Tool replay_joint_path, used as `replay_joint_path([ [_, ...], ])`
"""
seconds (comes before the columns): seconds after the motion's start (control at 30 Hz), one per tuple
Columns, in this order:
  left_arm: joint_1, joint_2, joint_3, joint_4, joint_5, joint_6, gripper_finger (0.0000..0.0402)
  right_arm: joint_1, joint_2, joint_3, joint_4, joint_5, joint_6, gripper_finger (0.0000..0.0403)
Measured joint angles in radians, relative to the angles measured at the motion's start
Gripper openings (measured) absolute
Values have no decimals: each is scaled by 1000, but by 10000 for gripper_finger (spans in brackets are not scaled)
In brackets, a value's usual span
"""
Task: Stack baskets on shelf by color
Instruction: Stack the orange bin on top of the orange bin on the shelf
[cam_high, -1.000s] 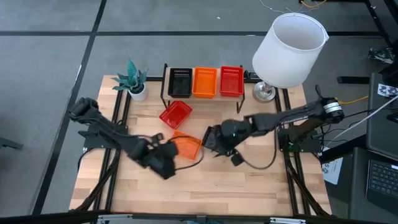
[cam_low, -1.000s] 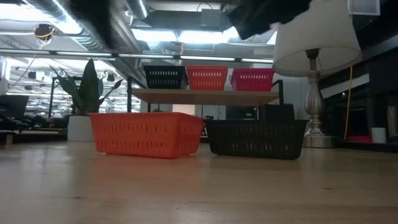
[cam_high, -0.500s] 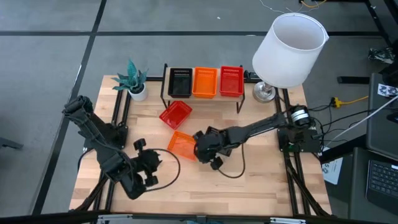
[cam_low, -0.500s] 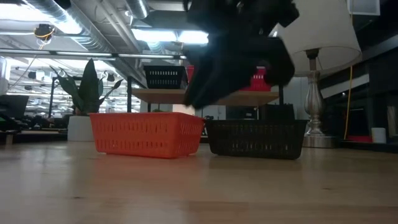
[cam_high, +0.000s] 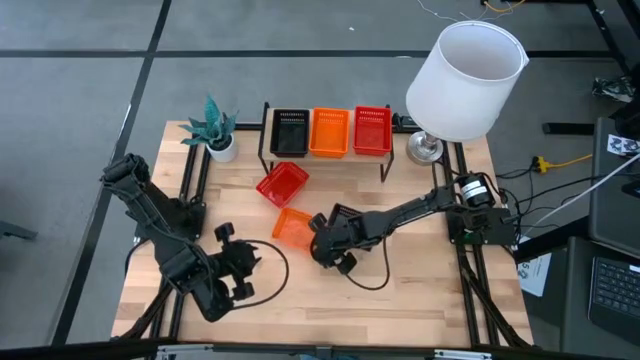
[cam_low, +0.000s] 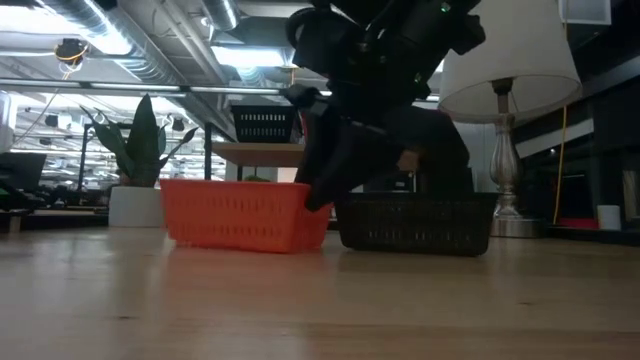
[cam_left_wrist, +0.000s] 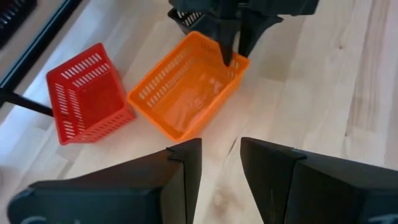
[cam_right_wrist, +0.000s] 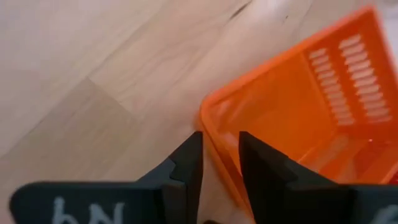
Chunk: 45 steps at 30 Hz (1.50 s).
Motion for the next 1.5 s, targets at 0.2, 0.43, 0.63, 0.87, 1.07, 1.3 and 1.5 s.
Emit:
replay_joint_path([
  [0.2,0,0,0,0,-1,2,104,25,-1,0,-8,6,3,24],
  [0.43,0,0,0,-2,-5,8,104,87,-10,94,-56,-2,2,6],
  [0.63,4,0,0,-3,-7,6,104,131,-43,308,-351,43,158,4],
  [0.87,8,0,0,-7,-24,11,104,170,-80,603,-741,267,261,2],
  [1.07,30,1,0,-11,-57,22,104,110,-109,874,-870,470,198,3],
  [1.3,65,1,0,-11,-58,38,104,-132,-127,1043,-795,395,159,3],
  [1.5,95,1,0,-11,-53,79,104,-372,-127,962,-822,177,249,2],
])
